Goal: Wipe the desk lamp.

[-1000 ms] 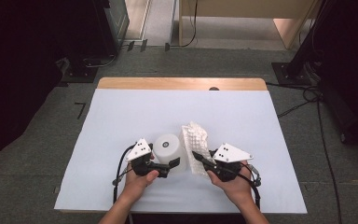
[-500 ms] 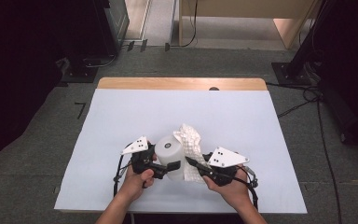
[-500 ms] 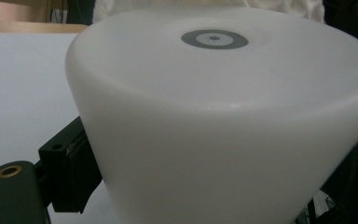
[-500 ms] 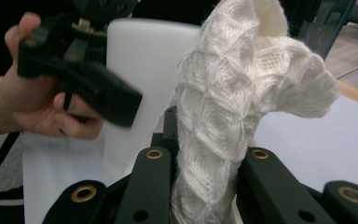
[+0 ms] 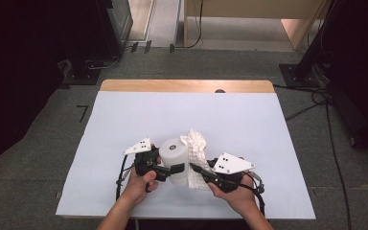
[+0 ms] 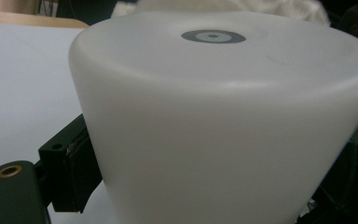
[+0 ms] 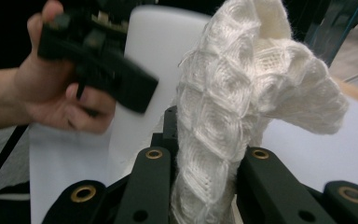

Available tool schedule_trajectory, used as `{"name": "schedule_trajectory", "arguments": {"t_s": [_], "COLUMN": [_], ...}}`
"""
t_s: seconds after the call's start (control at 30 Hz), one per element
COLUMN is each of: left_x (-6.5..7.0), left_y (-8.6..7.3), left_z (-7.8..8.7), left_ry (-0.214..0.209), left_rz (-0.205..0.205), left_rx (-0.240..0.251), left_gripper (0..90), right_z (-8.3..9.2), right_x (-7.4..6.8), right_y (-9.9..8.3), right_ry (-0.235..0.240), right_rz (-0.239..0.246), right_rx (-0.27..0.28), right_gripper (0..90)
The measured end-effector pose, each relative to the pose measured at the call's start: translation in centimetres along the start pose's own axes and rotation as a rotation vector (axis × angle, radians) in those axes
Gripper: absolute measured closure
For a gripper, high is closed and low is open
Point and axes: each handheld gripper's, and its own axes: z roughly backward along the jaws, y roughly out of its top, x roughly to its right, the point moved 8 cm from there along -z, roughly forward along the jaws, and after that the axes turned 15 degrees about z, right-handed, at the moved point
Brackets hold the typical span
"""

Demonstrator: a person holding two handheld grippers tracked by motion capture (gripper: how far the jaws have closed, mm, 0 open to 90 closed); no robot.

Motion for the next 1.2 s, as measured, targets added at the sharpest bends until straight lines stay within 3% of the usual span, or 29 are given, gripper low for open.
{"name": "schedule_trajectory", "arguments": {"t_s": [0.1, 0.23, 0.33, 0.5, 0.63, 0.83, 1.03, 1.13, 1.2], "left_x": [0.0, -0.4, -0.5, -0.5, -0.3, -0.7, -0.8, -0.6, -0.5], "left_y": [0.1, 0.7, 1.0, -0.1, -0.1, 1.0, -0.1, -0.2, 0.1], "left_z": [0.1, 0.8, 1.2, 0.3, 0.1, 1.3, 0.3, 0.0, 0.2], "left_ry": [-0.004, 0.001, 0.0, 0.04, 0.027, 0.034, 0.114, 0.107, 0.105], "left_rz": [-0.006, 0.015, 0.022, -0.028, -0.026, -0.007, -0.086, -0.093, -0.091], "left_rx": [0.003, 0.038, 0.055, -0.006, -0.004, 0.057, -0.005, -0.006, 0.009], "left_gripper": [8.3, 8.3, 8.3, 8.3, 8.3, 8.3, 8.3, 8.3, 8.3], "right_z": [0.3, -0.4, -0.9, -0.4, -0.1, -1.3, -0.9, -0.5, -0.6], "right_x": [0.1, -0.4, -0.5, -0.2, 0.0, -0.5, -0.1, 0.1, 0.1], "right_y": [0.2, -0.8, -1.4, -0.6, -0.3, -2.1, -1.5, -1.0, -1.4], "right_ry": [0.002, 0.053, 0.062, 0.031, 0.02, 0.07, 0.046, 0.038, 0.053], "right_rz": [-0.004, -0.009, -0.012, -0.006, -0.006, -0.007, -0.015, -0.01, -0.017], "right_rx": [0.013, -0.041, -0.073, -0.036, -0.017, -0.106, -0.081, -0.056, -0.073], "right_gripper": [78.7, 78.6, 78.5, 78.6, 78.6, 78.7, 78.7, 78.7, 78.7]}}
